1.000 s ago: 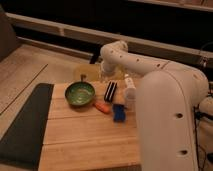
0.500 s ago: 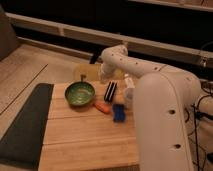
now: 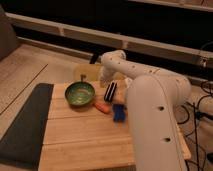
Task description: Push the eraser across the table
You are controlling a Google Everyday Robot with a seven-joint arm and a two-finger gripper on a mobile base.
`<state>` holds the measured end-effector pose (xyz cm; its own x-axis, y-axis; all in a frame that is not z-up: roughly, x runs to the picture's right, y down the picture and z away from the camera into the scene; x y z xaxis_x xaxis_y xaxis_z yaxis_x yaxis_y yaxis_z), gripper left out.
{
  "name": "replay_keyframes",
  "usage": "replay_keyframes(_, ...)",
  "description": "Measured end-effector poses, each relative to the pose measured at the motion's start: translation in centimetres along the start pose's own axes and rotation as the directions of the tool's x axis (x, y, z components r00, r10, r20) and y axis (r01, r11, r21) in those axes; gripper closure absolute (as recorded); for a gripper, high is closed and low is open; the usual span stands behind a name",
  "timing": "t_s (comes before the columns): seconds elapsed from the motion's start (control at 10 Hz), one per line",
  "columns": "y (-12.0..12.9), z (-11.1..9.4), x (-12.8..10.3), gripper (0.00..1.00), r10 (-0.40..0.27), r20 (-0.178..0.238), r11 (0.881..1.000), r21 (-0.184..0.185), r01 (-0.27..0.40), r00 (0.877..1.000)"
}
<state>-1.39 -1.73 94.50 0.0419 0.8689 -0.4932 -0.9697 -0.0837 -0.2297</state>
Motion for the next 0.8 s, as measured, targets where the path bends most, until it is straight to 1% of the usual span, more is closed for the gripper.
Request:
replay_keyframes(0.2, -0.4, 1.5, 0.5, 1.0, 0.021, -0.029, 1.0, 0.01, -0.021, 0.999)
replay_keyframes(0.4, -0.5, 2.5, 0.7, 1.0, 0.037, -0.052, 0.999, 0.015, -0.037, 0.998)
replay_keyframes(0.8, -1.1, 3.9, 0.5, 1.0, 0.069, -0.075, 0.997, 0.032, -0.067, 0.995)
